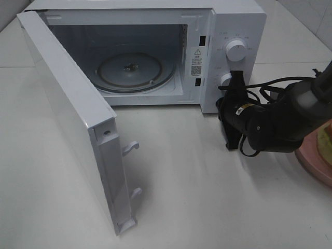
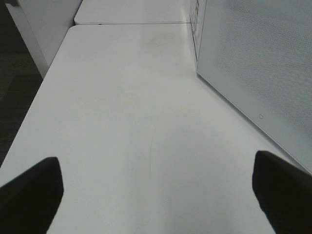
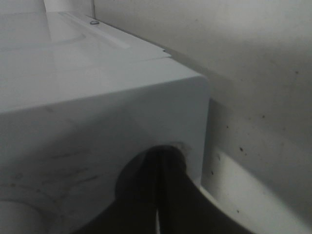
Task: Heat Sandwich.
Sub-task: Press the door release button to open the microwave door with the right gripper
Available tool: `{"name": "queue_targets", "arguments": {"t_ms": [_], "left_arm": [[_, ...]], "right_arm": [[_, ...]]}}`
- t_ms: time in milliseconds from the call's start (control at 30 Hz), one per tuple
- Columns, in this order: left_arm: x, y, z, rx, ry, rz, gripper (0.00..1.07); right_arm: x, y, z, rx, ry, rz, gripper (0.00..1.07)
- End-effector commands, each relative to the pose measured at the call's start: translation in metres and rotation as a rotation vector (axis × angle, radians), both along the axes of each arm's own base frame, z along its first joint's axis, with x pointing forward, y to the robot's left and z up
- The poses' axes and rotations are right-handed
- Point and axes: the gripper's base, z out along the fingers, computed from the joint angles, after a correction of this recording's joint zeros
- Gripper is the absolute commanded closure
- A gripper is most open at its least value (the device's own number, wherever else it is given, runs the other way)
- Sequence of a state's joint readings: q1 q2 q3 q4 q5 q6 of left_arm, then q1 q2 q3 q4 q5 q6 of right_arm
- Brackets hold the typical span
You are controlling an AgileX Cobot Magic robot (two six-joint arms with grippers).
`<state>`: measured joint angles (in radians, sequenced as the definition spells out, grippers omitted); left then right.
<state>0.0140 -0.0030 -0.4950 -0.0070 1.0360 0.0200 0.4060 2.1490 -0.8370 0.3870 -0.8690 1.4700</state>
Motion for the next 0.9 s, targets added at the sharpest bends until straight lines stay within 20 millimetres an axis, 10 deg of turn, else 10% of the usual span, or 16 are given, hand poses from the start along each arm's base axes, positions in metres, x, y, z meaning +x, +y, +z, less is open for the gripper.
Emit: {"name": "queue_targets", "arguments": {"t_ms": [33,900], "left_arm": [[-0.004,-0.001,0.0,-0.006,-0.032,0.001,0.03],[-0.004,-0.001,0.0,-0.006,-0.032,0.001,0.03]], "right_arm": [[0.028,-0.001,0.037,0.027,-0.248,-0.01,1.06],[-0.045,-0.016,0.037,0.005,0.039,0.127,1.05]]}}
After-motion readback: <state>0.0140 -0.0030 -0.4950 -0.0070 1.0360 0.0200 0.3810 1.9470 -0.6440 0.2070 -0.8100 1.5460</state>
